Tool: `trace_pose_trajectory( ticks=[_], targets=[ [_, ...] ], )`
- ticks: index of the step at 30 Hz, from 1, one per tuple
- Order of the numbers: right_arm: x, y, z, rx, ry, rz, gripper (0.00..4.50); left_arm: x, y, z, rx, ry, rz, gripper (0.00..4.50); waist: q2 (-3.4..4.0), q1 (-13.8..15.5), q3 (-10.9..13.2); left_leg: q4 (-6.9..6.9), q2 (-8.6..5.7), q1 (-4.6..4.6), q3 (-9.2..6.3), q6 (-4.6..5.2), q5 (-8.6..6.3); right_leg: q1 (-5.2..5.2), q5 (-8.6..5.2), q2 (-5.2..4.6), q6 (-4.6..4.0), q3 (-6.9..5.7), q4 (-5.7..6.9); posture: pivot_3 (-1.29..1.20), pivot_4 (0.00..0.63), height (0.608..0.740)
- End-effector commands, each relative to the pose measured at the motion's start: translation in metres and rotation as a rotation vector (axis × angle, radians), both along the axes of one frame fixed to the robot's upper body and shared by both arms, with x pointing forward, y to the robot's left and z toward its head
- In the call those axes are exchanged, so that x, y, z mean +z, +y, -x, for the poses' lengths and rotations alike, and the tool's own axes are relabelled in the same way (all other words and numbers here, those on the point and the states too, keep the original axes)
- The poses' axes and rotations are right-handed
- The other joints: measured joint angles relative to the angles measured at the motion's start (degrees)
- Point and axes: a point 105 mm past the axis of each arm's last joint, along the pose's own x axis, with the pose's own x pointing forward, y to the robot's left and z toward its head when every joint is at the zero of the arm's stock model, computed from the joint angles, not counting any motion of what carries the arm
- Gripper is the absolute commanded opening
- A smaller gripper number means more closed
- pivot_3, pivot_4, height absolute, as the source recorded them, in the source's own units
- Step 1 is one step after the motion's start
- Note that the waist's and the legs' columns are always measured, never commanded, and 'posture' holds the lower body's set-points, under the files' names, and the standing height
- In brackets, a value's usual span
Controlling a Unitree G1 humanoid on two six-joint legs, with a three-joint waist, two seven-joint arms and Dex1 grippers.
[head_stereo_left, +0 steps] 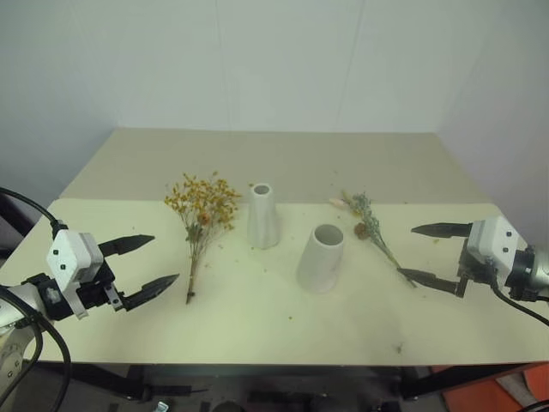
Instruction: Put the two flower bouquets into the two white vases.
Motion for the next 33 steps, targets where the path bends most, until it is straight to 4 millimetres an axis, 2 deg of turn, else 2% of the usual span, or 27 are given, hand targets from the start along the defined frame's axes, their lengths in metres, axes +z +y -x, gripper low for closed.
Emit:
trace_pose_trajectory(
  ticks=[1, 6, 9, 14, 19, 27, 33],
  targets=[
    [0.011, 0.000, 0.006, 0.000, -0.034, 0.008, 4.49, 0.007, -0.004, -0.004, -0.026, -0.034, -0.009, 4.50, 0.00, 0.03, 0.00, 0.00, 0.00, 0.00, 0.00, 0.00, 0.00, 0.00, 0.00, 0.00, -0.01, 0.00, 0.00, 0.00, 0.150, 0.740],
    [0.010, -0.003, 0.011, -0.030, -0.049, -0.004, 4.49, 0.009, -0.011, -0.012, -0.061, -0.038, -0.008, 4.50, 0.00, 0.10, 0.00, 0.00, -0.01, -0.01, 0.00, 0.00, 0.00, 0.00, 0.00, 0.00, 0.00, 0.00, 0.01, 0.00, 0.150, 0.740],
    [0.008, -0.005, 0.007, -0.099, -0.057, -0.013, 4.49, 0.010, -0.013, -0.015, -0.073, -0.040, -0.014, 4.50, 0.00, 0.05, 0.00, 0.00, 0.00, -0.01, 0.00, 0.00, 0.00, 0.00, 0.00, 0.00, 0.00, 0.00, 0.01, 0.00, 0.150, 0.740],
    [-0.003, -0.013, -0.016, -0.263, -0.062, 0.065, 4.49, 0.014, -0.025, -0.020, -0.124, -0.054, -0.009, 4.50, 0.00, -0.13, 0.00, 0.00, 0.00, 0.00, 0.01, 0.00, 0.00, -0.01, 0.00, 0.01, 0.01, 0.01, 0.02, 0.00, 0.150, 0.740],
    [-0.023, -0.020, -0.045, -0.355, 0.065, 0.093, 4.49, 0.016, -0.058, -0.030, -0.252, -0.068, 0.008, 4.50, 0.00, -0.05, 0.00, 0.00, -0.03, 0.00, 0.01, 0.00, 0.00, 0.00, 0.03, 0.00, -0.03, 0.02, 0.01, 0.00, 0.150, 0.740],
    [-0.048, -0.021, -0.110, -0.540, 0.258, 0.108, 4.49, 0.002, -0.102, -0.050, -0.409, -0.046, -0.058, 4.50, -0.01, -0.46, 0.00, 0.00, -0.06, -0.11, -0.02, 0.00, 0.00, -0.10, 0.11, 0.02, -0.14, 0.01, 0.00, 0.00, 0.150, 0.740],
    [-0.065, -0.017, -0.122, -0.556, 0.363, 0.138, 4.49, 0.001, -0.118, -0.054, -0.452, -0.061, -0.044, 4.50, -0.01, -0.07, 0.00, 0.00, -0.10, -0.33, -0.06, 0.01, 0.00, -0.26, 0.14, -0.03, -0.13, -0.01, -0.01, 0.00, 0.150, 0.740]
  ],
)
